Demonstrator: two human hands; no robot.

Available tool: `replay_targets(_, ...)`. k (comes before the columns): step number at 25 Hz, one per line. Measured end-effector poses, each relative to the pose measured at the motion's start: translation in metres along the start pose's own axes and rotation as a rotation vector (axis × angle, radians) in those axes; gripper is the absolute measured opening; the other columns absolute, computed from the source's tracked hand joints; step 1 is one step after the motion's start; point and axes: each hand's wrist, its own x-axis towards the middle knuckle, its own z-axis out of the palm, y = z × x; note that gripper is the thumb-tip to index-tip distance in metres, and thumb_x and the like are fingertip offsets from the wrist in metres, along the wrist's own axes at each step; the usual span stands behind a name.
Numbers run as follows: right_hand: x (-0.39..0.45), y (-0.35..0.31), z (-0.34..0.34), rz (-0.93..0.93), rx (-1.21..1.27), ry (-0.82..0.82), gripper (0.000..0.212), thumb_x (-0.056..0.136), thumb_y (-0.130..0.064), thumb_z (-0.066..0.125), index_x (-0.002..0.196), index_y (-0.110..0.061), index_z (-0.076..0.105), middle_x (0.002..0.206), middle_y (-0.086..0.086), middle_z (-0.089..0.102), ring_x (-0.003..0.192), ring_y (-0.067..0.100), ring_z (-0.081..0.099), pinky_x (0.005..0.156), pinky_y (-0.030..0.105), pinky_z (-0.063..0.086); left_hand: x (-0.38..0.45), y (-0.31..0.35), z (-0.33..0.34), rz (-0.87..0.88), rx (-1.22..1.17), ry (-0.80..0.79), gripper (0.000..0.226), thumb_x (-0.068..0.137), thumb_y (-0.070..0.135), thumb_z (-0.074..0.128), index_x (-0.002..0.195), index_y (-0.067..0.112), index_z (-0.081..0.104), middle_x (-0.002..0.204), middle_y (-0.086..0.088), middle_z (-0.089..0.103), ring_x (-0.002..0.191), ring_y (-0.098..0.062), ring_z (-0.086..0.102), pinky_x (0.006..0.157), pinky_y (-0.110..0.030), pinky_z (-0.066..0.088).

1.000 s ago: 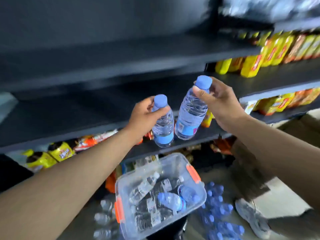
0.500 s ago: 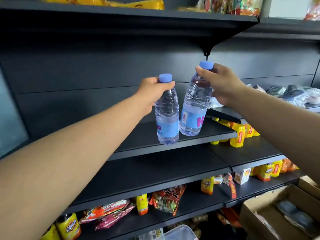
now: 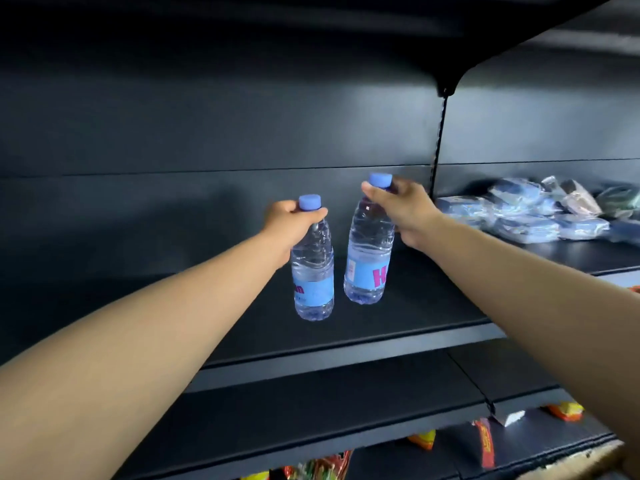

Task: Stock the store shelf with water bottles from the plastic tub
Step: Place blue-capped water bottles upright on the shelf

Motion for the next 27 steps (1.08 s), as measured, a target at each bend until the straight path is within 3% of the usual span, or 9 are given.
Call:
replay_targets(2,0.041,0.037,-0.001,0.011,-0.038,-0.012,0.012,0.085,-0.018,0.070,0.095,-0.014,0.064,0.082,0.001,0.063,0.068,0.010,0.059,0.066,0.021,0.050,0.040,-0.024,0.020,-0.014,0.003,0.097,0.034,0.079,0.020,0.074,0.110,0.010,0.066,0.100,-0.004,0.068,0.090,-0.020,0.066,0.085,-0.032,0.054)
replay_targets(5,0.088,0.077,-0.007,0.045,-0.049,-0.030,0.015,0.084,-0.020,0.070,0.097,-0.015,0.064,0.084,0.001,0.064,0.076,0.014,0.060,0.074,0.027,0.051,0.090,-0.047,0.043,-0.017,-0.010,0.179,0.033,0.079,0.020,0.075,0.109,0.011,0.066,0.099,-0.003,0.066,0.094,-0.022,0.065,0.092,-0.035,0.052)
replay_targets(8,0.125,0.118,-0.010,0.028,-0.121,-0.076,0.014,0.084,-0.021,0.070,0.095,-0.016,0.063,0.086,0.000,0.063,0.078,0.012,0.058,0.079,0.030,0.050,0.136,-0.068,0.060,-0.017,0.034,0.223,0.032,0.079,0.021,0.074,0.109,0.011,0.065,0.097,-0.001,0.064,0.091,-0.020,0.061,0.092,-0.034,0.051)
replay_targets(13,0.167,0.161,-0.021,0.019,-0.080,-0.002,0.010,0.082,-0.026,0.070,0.085,-0.020,0.063,0.086,0.003,0.066,0.078,0.014,0.058,0.083,0.039,0.052,0.187,-0.095,0.069,-0.010,0.074,0.293,0.027,0.081,0.025,0.072,0.104,0.013,0.066,0.094,-0.001,0.064,0.092,-0.022,0.063,0.090,-0.036,0.053)
replay_targets(18,0.166,0.173,-0.022,-0.020,-0.080,-0.057,0.027,0.079,-0.024,0.074,0.101,-0.016,0.061,0.094,0.002,0.067,0.081,0.015,0.061,0.084,0.036,0.052,0.192,-0.099,0.076,0.057,0.083,0.297,0.019,0.080,0.026,0.072,0.096,0.017,0.065,0.091,-0.001,0.066,0.085,-0.020,0.064,0.079,-0.032,0.053)
replay_targets(20,0.154,0.181,-0.027,-0.017,-0.057,-0.159,0.041,0.076,-0.015,0.075,0.111,-0.019,0.055,0.102,0.003,0.064,0.087,0.017,0.062,0.083,0.034,0.052,0.187,-0.107,0.071,0.065,0.106,0.222,0.029,0.077,0.022,0.073,0.102,0.019,0.059,0.096,0.000,0.065,0.086,-0.018,0.064,0.079,-0.033,0.052)
replay_targets(23,0.128,0.213,-0.039,0.007,0.021,-0.334,0.046,0.072,0.007,0.070,0.106,-0.019,0.051,0.093,0.007,0.061,0.083,0.020,0.058,0.072,0.030,0.052,0.180,-0.126,0.057,0.028,0.135,-0.060,0.073,0.066,0.006,0.069,0.127,0.033,0.040,0.112,0.005,0.059,0.100,-0.015,0.060,0.085,-0.032,0.051)
replay_targets(25,0.117,0.233,-0.038,0.068,0.066,-0.257,0.055,0.076,0.011,0.069,0.115,-0.022,0.048,0.097,-0.002,0.063,0.087,0.014,0.060,0.069,0.021,0.054,0.176,-0.145,0.049,-0.029,0.164,-0.150,0.089,0.068,-0.007,0.062,0.136,0.040,0.027,0.119,0.008,0.056,0.108,-0.015,0.055,0.088,-0.032,0.048)
replay_targets(27,0.119,0.245,-0.031,0.078,0.069,-0.134,0.058,0.078,0.009,0.068,0.121,-0.021,0.044,0.097,-0.006,0.062,0.081,0.003,0.062,0.060,0.017,0.053,0.172,-0.167,0.050,-0.042,0.208,-0.142,0.087,0.073,-0.011,0.063,0.138,0.034,0.026,0.122,0.007,0.056,0.109,-0.014,0.054,0.084,-0.024,0.045)
